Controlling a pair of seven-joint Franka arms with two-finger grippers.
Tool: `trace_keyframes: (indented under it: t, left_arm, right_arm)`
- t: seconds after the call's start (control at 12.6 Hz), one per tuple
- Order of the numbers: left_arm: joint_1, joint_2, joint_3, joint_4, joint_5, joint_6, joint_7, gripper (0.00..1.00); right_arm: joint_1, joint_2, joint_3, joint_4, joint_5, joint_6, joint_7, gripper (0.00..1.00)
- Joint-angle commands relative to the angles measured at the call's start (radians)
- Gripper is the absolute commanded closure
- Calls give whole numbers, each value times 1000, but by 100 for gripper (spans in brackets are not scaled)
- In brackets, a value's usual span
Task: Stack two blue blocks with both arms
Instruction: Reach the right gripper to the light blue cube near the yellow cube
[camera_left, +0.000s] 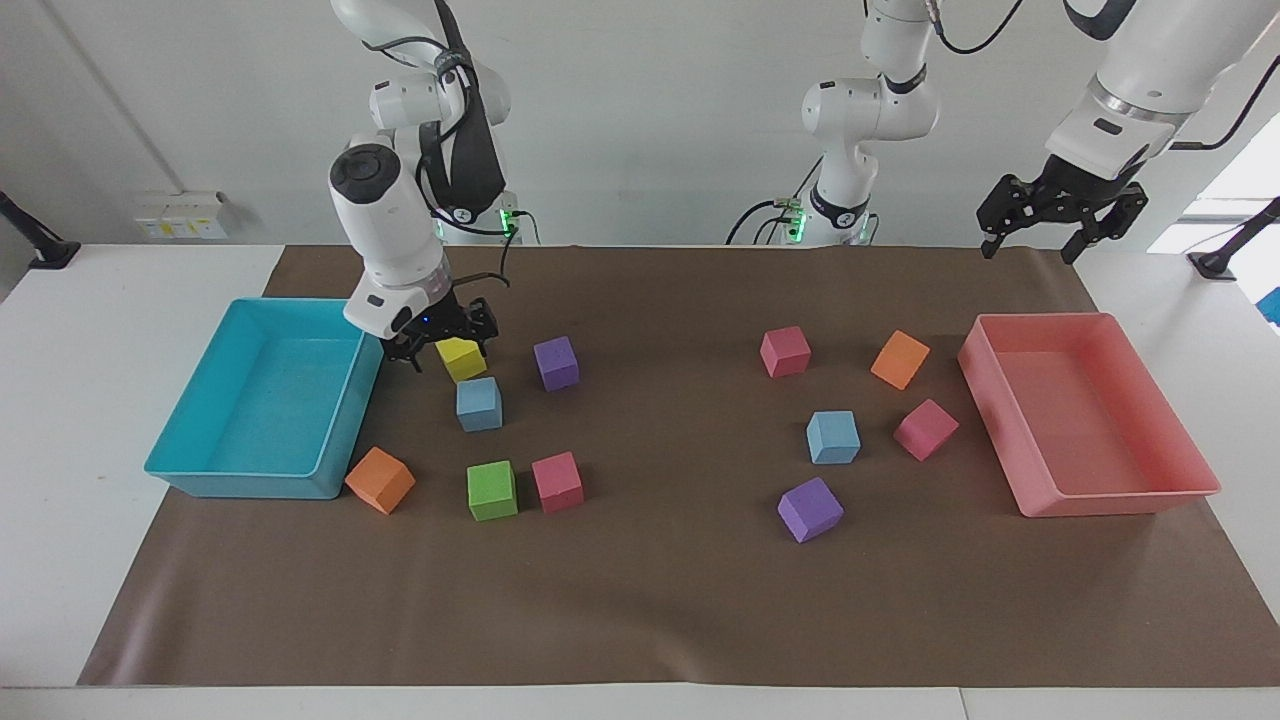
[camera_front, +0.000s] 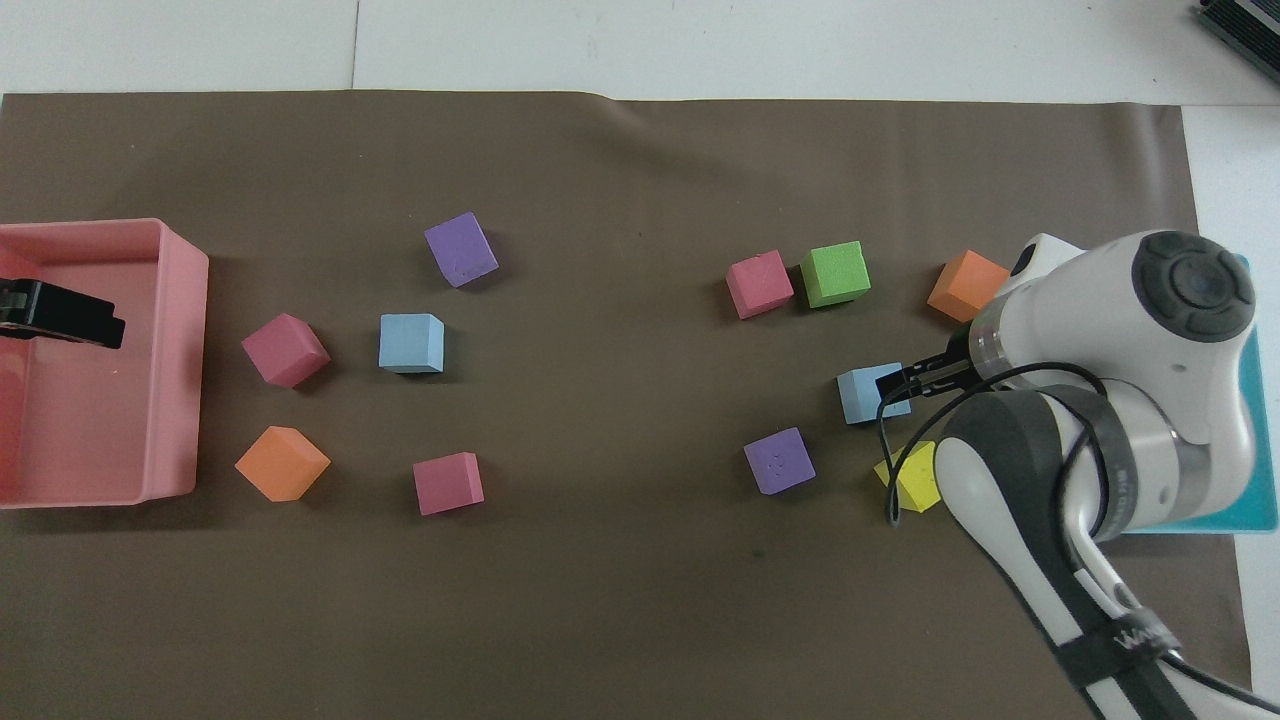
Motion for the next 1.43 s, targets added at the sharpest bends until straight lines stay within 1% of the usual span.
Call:
trace_keyframes:
  t: [0.0,0.08,0.24,0.4,0.79,1.03,1.11,1.19,1.35]
  left_arm:
    - [10,-21,-5,-18,3,-10,6,0]
    - [10,-20,-5,-18,3,-10,6,0]
    - [10,-20,-5,-18,3,-8,6,0]
    - [10,-21,-5,-18,3,-10,6,0]
    - [10,-20,-5,-18,3,-10,6,0]
    - [10,-20,-5,-18,3,-8,6,0]
    - [10,-20,-5,-18,3,-10,6,0]
    - [10,-20,-5,-18,3,-8,6,0]
    - [10,-20,-5,-18,3,-8,6,0]
  right_arm:
    - [5,21,-4,-83,15,103,-67,0]
    - [9,38,-4,-88,15,130,-78,0]
    - [11,46,-4,-108,16,142,-117,0]
    - [9,47,-4,-134,16,176,-121,0]
    - [5,112,-4,-148,16,236,-144,0]
    - [-2,121,-5,-174,16,263,-145,0]
    - [-5,123,-5,-169,16,253,-148,66]
    - [-3,121,-5,-169,16,243,-135,100]
    - [-11,123,-5,-156,18,205,-115,100]
